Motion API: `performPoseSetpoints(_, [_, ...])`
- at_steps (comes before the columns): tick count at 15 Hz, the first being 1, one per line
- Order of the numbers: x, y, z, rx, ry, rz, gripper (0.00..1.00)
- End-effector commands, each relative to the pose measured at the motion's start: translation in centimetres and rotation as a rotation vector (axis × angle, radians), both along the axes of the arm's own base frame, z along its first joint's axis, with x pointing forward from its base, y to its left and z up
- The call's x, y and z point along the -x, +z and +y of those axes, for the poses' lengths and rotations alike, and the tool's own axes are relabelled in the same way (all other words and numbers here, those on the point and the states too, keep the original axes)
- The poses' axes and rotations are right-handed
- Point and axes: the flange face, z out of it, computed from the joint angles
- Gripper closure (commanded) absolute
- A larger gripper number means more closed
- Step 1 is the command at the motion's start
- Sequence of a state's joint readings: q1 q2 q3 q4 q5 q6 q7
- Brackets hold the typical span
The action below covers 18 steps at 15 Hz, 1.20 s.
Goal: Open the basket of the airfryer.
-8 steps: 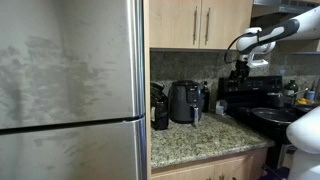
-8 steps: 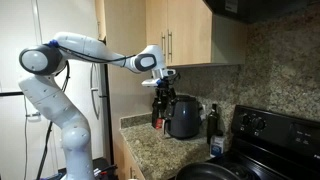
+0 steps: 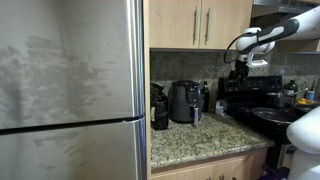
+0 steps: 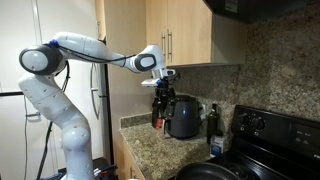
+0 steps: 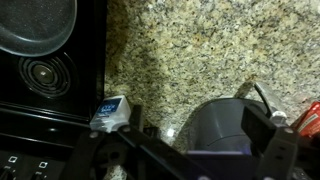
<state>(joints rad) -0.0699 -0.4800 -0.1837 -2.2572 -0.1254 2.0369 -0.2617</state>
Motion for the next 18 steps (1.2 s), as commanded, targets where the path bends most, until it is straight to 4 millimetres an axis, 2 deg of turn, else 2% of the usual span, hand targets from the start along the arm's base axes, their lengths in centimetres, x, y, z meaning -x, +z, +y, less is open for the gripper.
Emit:
performPoseSetpoints(1, [-0.3, -1.5, 8.4, -0.054, 0.180, 0.013, 0.00])
performPoseSetpoints(4, [0.6, -2.5, 16.3, -0.121, 0.341, 0.053, 0.00])
performPoseSetpoints(5, [-0.8, -1.8, 13.6, -0.095, 0.259, 0.030, 0.00])
performPoseSetpoints(6, [-0.6, -2.0, 15.5, -0.095, 0.280, 0.035, 0.00])
performPoseSetpoints(7, [-0.6, -1.9, 15.7, -0.093, 0.275, 0.034, 0.00])
performPoseSetpoints(9, [-1.1, -2.0, 14.3, -0.065, 0.194, 0.035, 0.00])
performPoseSetpoints(11, [-3.9, -5.1, 13.5, -0.055, 0.074, 0.081, 0.00])
performPoseSetpoints(12, [-4.7, -7.3, 13.5, -0.098, 0.031, 0.114, 0.00])
performPoseSetpoints(15, [-5.2, -12.8, 13.4, -0.173, -0.016, 0.198, 0.00])
performPoseSetpoints(17, [-4.8, -14.4, 11.4, -0.232, -0.050, 0.189, 0.00])
performPoseSetpoints(18, [-5.3, -13.5, 13.2, -0.184, -0.019, 0.206, 0.00])
